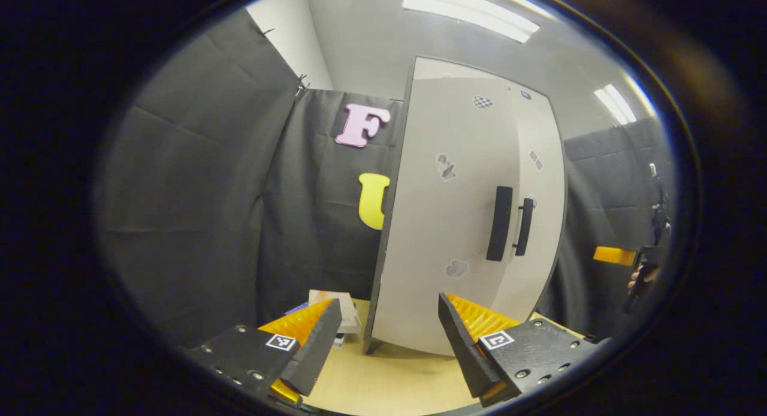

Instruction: Grab one shoe with the right hand and put it into the shoe cabinet, grab the other shoe with the left hand and put it into the shoe cabinet; then close the right door with the right hand and the left door with the left hand.

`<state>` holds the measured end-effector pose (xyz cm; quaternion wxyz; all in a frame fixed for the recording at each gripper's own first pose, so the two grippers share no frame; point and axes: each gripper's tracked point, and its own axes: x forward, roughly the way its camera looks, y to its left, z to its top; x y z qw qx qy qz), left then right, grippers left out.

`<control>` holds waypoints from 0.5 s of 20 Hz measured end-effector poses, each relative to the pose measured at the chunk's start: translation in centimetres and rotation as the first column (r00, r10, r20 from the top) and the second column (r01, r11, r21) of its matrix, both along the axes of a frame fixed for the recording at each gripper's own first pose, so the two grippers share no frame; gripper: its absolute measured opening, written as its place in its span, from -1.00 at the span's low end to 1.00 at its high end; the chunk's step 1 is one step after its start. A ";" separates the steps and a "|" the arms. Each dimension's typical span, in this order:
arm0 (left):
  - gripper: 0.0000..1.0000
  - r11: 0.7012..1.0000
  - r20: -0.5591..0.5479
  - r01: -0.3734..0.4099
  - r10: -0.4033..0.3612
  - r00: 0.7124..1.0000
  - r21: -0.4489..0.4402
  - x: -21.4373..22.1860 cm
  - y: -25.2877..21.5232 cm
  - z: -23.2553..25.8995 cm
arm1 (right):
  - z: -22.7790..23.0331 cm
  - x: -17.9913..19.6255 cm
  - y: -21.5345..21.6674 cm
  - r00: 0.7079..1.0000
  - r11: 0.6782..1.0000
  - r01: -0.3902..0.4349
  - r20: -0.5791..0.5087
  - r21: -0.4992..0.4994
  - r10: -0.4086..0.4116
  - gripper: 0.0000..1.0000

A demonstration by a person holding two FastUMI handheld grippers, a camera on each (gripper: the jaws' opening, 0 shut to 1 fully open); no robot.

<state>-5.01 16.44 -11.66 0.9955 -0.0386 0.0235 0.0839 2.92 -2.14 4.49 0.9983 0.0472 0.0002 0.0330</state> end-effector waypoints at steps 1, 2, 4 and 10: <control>0.76 1.000 -0.012 -0.008 0.008 1.000 0.007 -0.4 0.2 -0.3 | 0.0 -0.1 0.2 1.000 1.000 -0.002 0.001 -0.007 0.002 0.84; 0.81 1.000 -0.019 -0.011 0.012 1.000 0.016 -0.6 0.2 -0.4 | -0.2 -0.1 0.4 1.000 1.000 -0.006 -0.001 -0.019 0.006 0.84; 0.90 1.000 -0.024 -0.005 0.005 1.000 0.029 -0.4 0.0 0.2 | -0.5 0.1 0.7 1.000 0.999 -0.013 -0.008 -0.040 0.013 0.84; 0.88 0.998 -0.025 0.043 -0.042 0.999 0.038 1.9 -1.6 1.8 | -1.6 0.9 2.1 0.997 0.999 -0.052 -0.059 -0.014 0.051 0.96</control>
